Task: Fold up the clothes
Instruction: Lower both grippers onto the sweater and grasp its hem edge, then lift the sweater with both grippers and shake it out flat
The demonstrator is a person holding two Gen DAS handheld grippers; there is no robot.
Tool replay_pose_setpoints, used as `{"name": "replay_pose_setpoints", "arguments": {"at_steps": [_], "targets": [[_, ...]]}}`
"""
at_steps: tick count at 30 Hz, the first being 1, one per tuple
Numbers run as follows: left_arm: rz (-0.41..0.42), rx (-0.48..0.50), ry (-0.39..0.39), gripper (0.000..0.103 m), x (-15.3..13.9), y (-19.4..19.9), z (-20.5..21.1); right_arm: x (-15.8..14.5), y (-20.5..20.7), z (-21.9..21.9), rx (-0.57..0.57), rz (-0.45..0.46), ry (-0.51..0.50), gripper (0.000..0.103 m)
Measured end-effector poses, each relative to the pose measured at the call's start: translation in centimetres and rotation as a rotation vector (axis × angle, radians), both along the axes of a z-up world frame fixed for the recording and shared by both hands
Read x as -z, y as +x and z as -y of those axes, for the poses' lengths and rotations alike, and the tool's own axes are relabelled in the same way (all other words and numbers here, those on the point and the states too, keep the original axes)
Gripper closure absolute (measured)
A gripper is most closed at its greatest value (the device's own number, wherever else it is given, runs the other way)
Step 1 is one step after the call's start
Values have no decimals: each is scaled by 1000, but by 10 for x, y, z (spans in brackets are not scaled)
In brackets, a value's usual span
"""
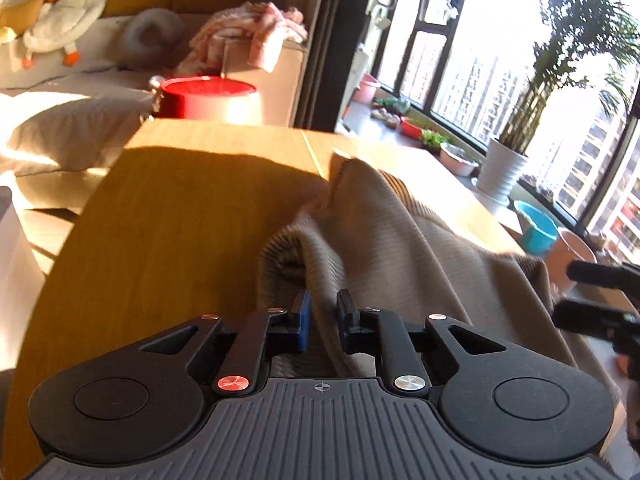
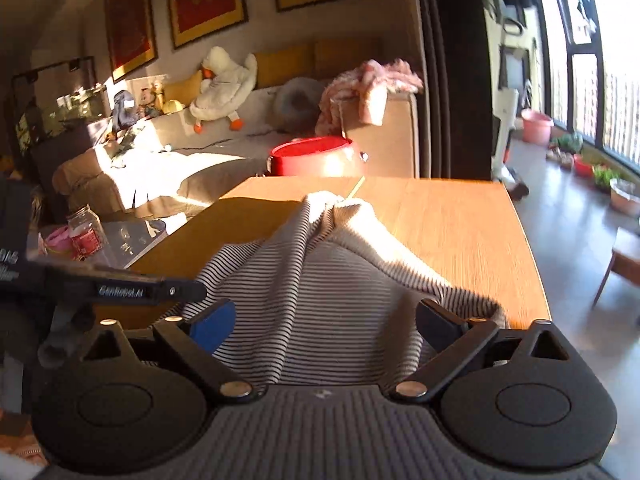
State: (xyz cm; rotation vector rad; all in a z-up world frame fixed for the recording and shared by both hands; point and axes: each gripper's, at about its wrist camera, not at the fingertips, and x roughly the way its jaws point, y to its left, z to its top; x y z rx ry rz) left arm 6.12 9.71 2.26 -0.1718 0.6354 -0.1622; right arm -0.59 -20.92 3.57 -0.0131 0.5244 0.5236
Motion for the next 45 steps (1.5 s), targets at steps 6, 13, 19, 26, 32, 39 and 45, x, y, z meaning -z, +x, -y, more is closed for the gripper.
{"name": "replay_pose_setpoints", "arguments": {"at_steps": [6,13,19,26,32,39,45], "targets": [[24,-54,-66,76,-25,7,-28,11,8,-56,-151,-81,-131,35],[-5,-3,-80,44,-20,0,-22,-2,20,-70,-200,-128,-68,103],[7,8,-84,21,-18,-2,-20,-70,51,-47,-117,-12,22,103],[-104,126,-122,10,0,0,-12,-11,39,-20,-89,-186,-92,67],[-224,237,-179,15,27,2,15,23,-3,9,-119,-336,28,66],[-112,210,-156,13,2,-4,2,29,5,-45,-213,-270,-69,99],[43,197,-96,4,-24,-8,-13,-51,71,-54,-204,-130,122,99]]}}
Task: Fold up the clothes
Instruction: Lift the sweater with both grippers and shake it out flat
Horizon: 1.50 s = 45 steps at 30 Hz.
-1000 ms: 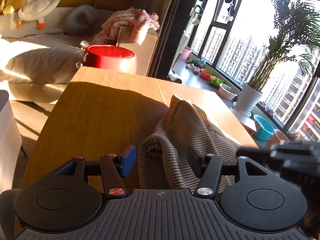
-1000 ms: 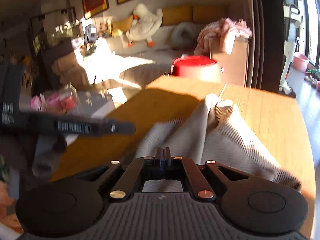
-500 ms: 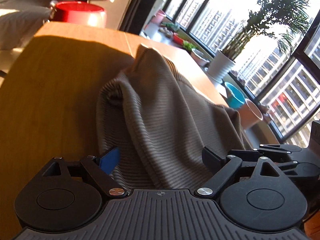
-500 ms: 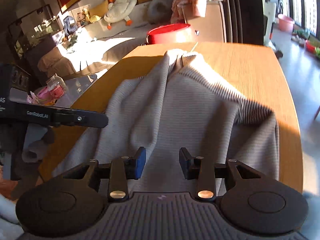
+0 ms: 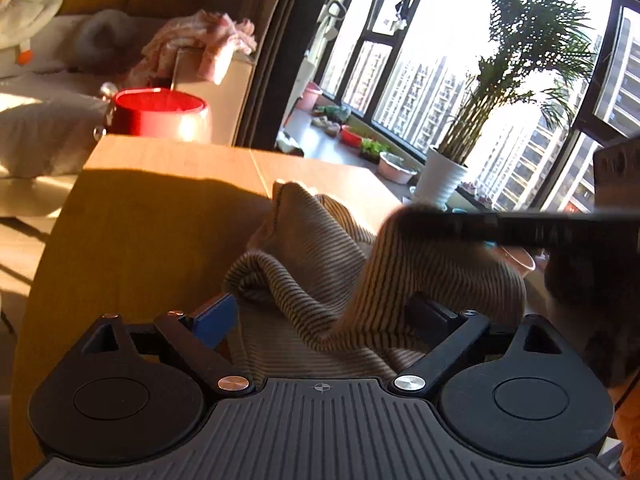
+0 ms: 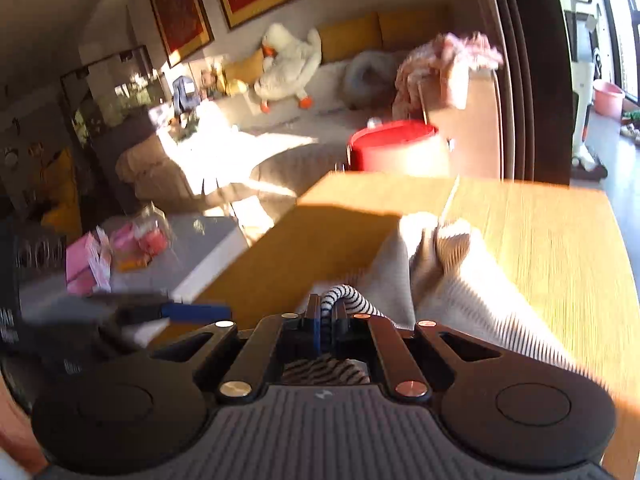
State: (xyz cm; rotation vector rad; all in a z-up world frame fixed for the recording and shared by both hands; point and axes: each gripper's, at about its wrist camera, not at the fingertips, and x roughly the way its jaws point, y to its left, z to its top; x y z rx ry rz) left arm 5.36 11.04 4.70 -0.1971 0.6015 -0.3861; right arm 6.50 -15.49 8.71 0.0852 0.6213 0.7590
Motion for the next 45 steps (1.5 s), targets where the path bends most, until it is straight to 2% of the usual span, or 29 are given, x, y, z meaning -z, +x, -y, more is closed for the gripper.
{"name": "replay_pose_setpoints", "arguments": {"at_steps": [3,7,8,9,10,11,13,15,17,19,21,22,24,25,26,27,29,33,35,39,42,45], "targets": [[80,-12,74,4,-4,12,15,-34,22,-13,-26,50,63,99],[160,-55,158,4,-2,43,39,-48,38,-32,-77,51,85,99],[162,-75,167,12,0,52,42,-48,39,-36,-87,48,83,99],[158,-94,175,24,2,60,43,-46,39,-38,-90,55,71,98],[141,-108,177,54,4,68,41,-43,39,-37,-80,66,56,98],[122,-117,170,64,5,75,37,-39,38,-35,-50,84,35,97],[110,-158,159,71,6,83,24,-29,36,-25,52,136,-23,87],[114,-211,155,72,3,88,11,-12,35,-21,182,192,-134,56],[103,-248,128,72,-1,92,-4,14,33,-22,251,218,-274,48],[90,-274,111,72,-2,93,-17,40,32,-28,234,180,-341,42],[83,-282,117,72,-1,91,-22,63,30,-36,205,145,-393,32],[80,-286,120,72,-1,90,-24,74,31,-41,191,143,-424,31],[74,-291,124,72,0,87,-28,88,34,-47,180,151,-471,34],[72,-295,125,72,1,87,-30,92,36,-48,176,160,-489,43],[70,-299,125,72,1,87,-32,90,40,-46,177,171,-504,73],[68,-304,127,72,1,87,-34,88,45,-45,178,183,-517,84],[63,-318,131,72,2,89,-39,70,53,-32,227,194,-478,93],[49,-343,139,72,5,97,-45,24,74,17,412,251,-372,94],[37,-353,147,72,9,102,-47,17,92,40,493,242,-358,94],[-2,-379,155,72,20,111,-54,47,125,66,551,157,-395,94],[-43,-389,155,70,28,116,-60,76,142,72,549,94,-401,93],[-76,-390,145,64,32,116,-66,90,147,76,565,46,-398,82]]}}
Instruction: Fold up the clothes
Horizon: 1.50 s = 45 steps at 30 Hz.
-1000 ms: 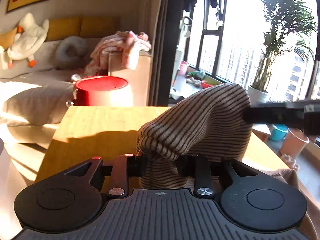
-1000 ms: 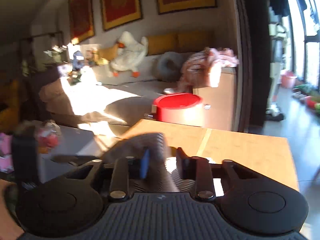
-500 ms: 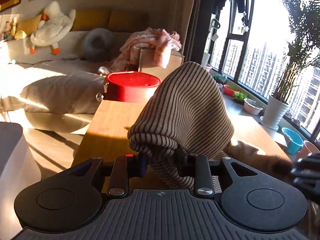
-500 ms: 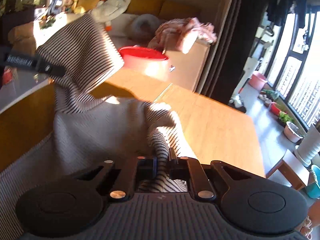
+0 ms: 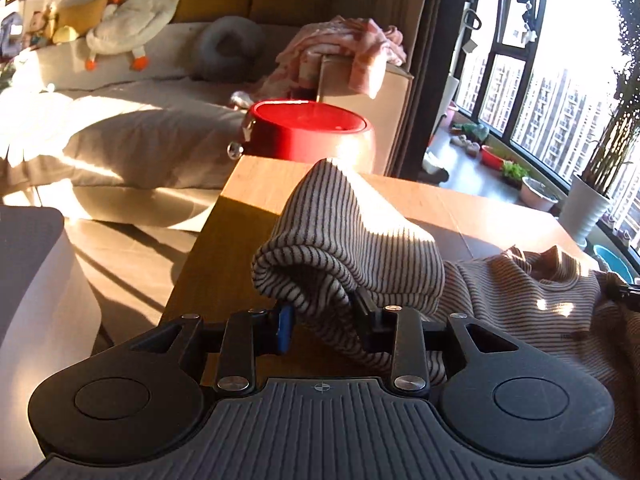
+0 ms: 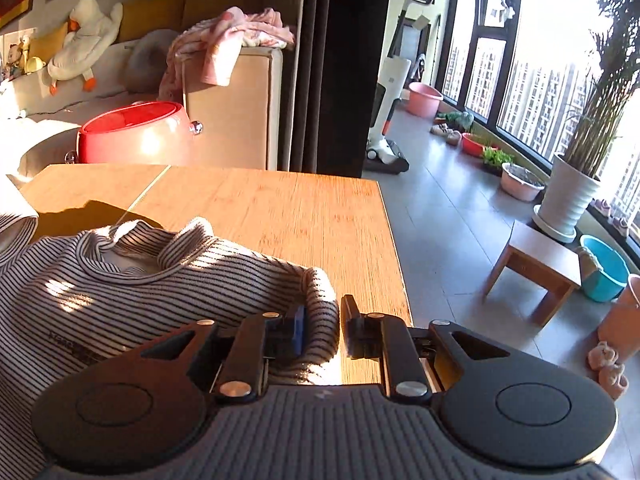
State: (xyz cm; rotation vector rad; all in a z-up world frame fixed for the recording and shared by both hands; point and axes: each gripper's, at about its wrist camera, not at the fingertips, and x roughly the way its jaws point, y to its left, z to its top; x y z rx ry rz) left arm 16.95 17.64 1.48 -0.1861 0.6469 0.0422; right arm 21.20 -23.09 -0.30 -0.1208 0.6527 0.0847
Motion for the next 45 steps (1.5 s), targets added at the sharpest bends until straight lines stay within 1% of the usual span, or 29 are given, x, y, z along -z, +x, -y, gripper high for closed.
{"name": "replay_pose_setpoints", "arguments": {"at_steps": [1,2,3,4,5,7,9,11,13,15,16,17,18,20,23,25,26,27,28,29,30,31,32,34,35,38,40,43,45], "targets": [[-7,0,-9,61,0,-2,-2,-4,-5,2,1,14,6,78],[-11,0,-15,51,0,-4,-3,-8,-10,5,2,31,13,68],[-11,-1,-16,47,-2,-6,-4,-13,-15,7,3,47,20,58],[-10,-2,-14,40,-3,-8,-3,-23,-27,11,-6,81,26,53],[-8,-3,-12,37,-4,-11,-2,-31,-39,15,-22,107,24,48],[3,-5,-13,33,-8,-19,3,-47,-67,20,-65,146,15,48],[26,-1,-10,30,-14,-30,14,-58,-99,25,-127,154,3,48],[49,20,-17,26,-20,-40,27,-65,-133,26,-193,136,-7,47],[67,74,-37,22,-26,-50,46,-70,-165,27,-262,98,-6,45],[77,127,-60,16,-27,-56,66,-72,-196,29,-326,59,19,42],[76,147,-71,12,-24,-57,77,-72,-210,30,-348,33,49,41],[75,167,-82,8,-21,-58,88,-71,-226,32,-370,-3,99,39],[73,184,-88,8,-18,-59,99,-68,-235,32,-387,-32,136,38],[52,200,-72,8,-6,-56,120,-55,-255,24,-423,-90,176,37],[4,209,-58,8,12,-52,136,-32,-272,3,-459,-119,121,36],[-15,205,-47,8,20,-52,138,-20,-274,-8,-472,-137,104,34],[-19,202,-44,8,22,-52,137,-15,-273,-14,-479,-143,83,30],[-18,201,-43,8,25,-53,135,-9,-272,-20,-487,-148,60,28],[-17,199,-41,7,27,-53,134,-8,-271,-23,-482,-133,38,28],[-15,201,-38,6,29,-55,133,-7,-269,-27,-476,-115,17,31],[-10,209,-30,5,30,-56,133,-6,-268,-30,-470,-98,-5,50],[-8,217,-24,4,31,-57,134,-9,-262,-27,-442,-98,10,62],[-8,226,-18,3,30,-59,135,-11,-255,-21,-397,-101,33,85],[-8,251,-13,2,31,-61,136,-16,-244,-3,-316,-99,103,89],[-8,268,-10,2,31,-63,136,-21,-240,9,-271,-82,129,90],[-12,328,7,1,31,-74,132,-48,-232,53,-140,-1,243,91],[-14,346,1,0,31,-81,126,-76,-224,90,-34,87,317,92],[-5,339,-31,0,32,-85,119,-113,-213,128,76,199,366,92],[1,333,-49,0,32,-85,116,-138,-199,138,111,263,367,92]]}}
